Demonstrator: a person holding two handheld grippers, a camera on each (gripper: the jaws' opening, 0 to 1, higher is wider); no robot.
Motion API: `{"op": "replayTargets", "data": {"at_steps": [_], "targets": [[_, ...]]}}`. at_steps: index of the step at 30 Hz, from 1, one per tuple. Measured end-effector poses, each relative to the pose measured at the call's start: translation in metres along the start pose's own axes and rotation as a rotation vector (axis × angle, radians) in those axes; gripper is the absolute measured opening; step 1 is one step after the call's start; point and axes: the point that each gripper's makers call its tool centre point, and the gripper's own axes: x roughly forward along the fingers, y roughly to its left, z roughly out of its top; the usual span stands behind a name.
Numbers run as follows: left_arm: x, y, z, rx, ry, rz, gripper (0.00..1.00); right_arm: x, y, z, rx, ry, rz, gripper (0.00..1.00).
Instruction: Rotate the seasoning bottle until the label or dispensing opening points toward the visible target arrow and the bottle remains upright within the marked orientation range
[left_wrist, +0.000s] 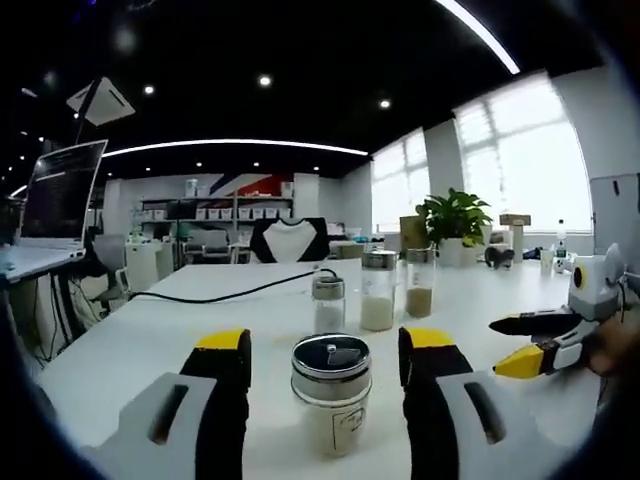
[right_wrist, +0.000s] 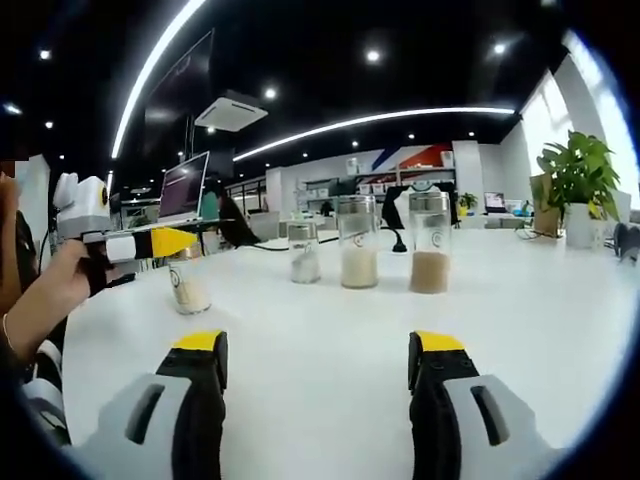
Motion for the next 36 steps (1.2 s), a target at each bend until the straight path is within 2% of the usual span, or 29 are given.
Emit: {"op": "replayTargets", "data": {"at_steps": [4,7,9,11,17,24,29,31,36], "targets": [[0.003,0.003,0.006,0.019,0.015,0.026,0.79,0.000,0.003,0.002,-0.003,-0.010,0.015,0.78],[0.006,0.005,0.015,0.030,0.008,0.046,0.78,0.000,0.006,0.003,-0.011,-0.016,0.030,0.81],[0.008,0.010,0.018,0.002,-0.001,0.079,0.77,0.000,0.006,0.003,-0.016,-0.013,0.028,0.81],[0.012,0.007,0.026,-0.010,-0.034,0.068,0.79,0.000,0.007,0.003,-0.016,-0.012,0.031,0.81],[0.029,-0.004,0.033,-0.020,-0.030,0.050,0.84,0.000,0.009,0.002,-0.026,-0.005,0.039,0.81],[0.056,-0.016,0.034,0.022,-0.016,0.039,0.82,0.000,0.009,0.002,-0.026,-0.005,0.041,0.81],[0.073,-0.027,0.036,0.018,-0.011,0.031,0.80,0.000,0.008,0.002,-0.019,-0.011,0.041,0.81],[0.078,-0.025,0.035,0.014,0.003,0.056,0.76,0.000,0.009,0.002,-0.019,-0.011,0.044,0.81],[0.091,-0.025,0.044,-0.004,-0.014,0.084,0.76,0.000,0.009,0.003,-0.014,-0.015,0.045,0.81]]}}
